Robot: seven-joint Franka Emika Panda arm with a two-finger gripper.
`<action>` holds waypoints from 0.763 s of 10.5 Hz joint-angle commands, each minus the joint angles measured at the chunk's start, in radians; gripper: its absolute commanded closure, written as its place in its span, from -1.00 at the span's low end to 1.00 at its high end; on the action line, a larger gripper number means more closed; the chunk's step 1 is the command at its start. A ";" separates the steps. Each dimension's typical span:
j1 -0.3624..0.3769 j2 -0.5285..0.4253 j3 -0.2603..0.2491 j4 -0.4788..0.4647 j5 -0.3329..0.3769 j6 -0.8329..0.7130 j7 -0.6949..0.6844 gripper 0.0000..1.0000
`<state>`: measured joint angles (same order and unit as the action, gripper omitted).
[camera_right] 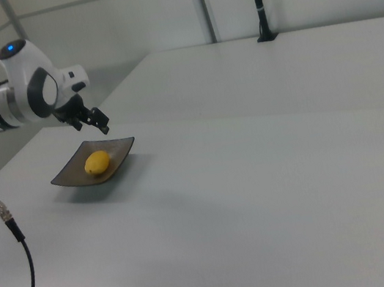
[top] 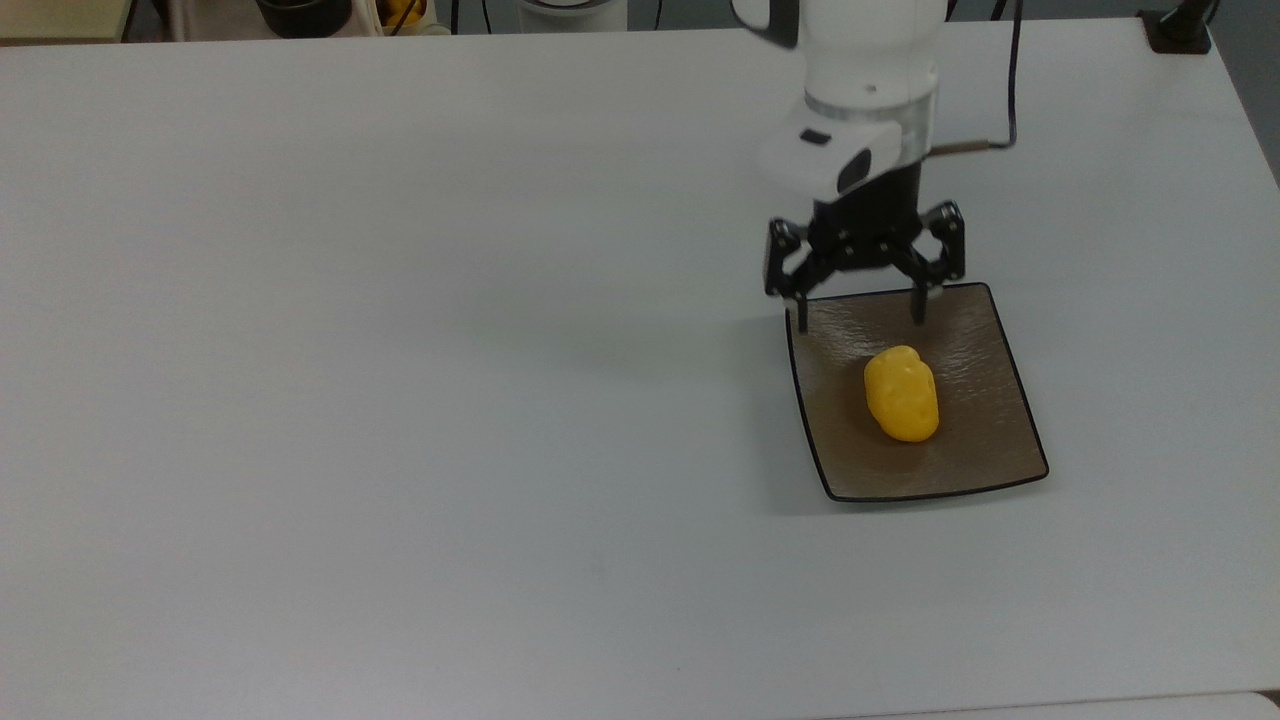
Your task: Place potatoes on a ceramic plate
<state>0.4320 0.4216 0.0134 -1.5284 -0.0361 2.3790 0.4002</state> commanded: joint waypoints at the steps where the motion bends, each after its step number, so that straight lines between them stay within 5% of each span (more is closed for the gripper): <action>1: -0.012 -0.188 -0.039 -0.041 -0.016 -0.312 0.017 -1.00; 4: -0.073 -0.318 -0.067 -0.039 -0.013 -0.583 -0.035 -1.00; 8: -0.123 -0.455 -0.119 -0.105 0.013 -0.701 -0.087 -1.00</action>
<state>0.3309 0.0563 -0.0898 -1.5432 -0.0365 1.6998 0.3360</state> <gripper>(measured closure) 0.000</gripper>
